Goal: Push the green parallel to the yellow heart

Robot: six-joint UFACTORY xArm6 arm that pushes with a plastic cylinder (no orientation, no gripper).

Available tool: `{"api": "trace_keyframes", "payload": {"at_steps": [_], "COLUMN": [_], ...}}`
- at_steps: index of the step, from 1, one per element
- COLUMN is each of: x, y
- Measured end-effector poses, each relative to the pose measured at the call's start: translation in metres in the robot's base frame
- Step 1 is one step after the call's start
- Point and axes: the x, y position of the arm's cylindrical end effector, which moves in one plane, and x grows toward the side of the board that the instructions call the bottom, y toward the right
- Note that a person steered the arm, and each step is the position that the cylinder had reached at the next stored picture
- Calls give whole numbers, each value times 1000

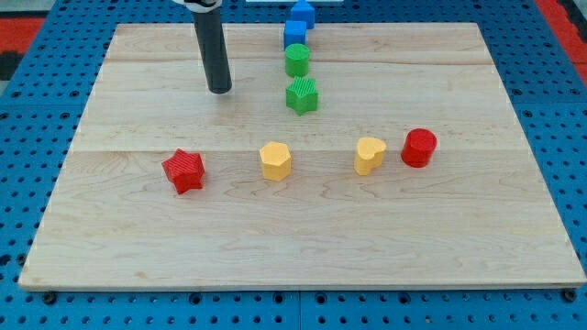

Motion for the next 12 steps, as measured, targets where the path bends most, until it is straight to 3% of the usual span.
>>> {"api": "trace_keyframes", "payload": {"at_steps": [1,3,5,10,11,12], "x": [17,22,19,24,30,-18], "y": [-20,1,122,134,192,203]}}
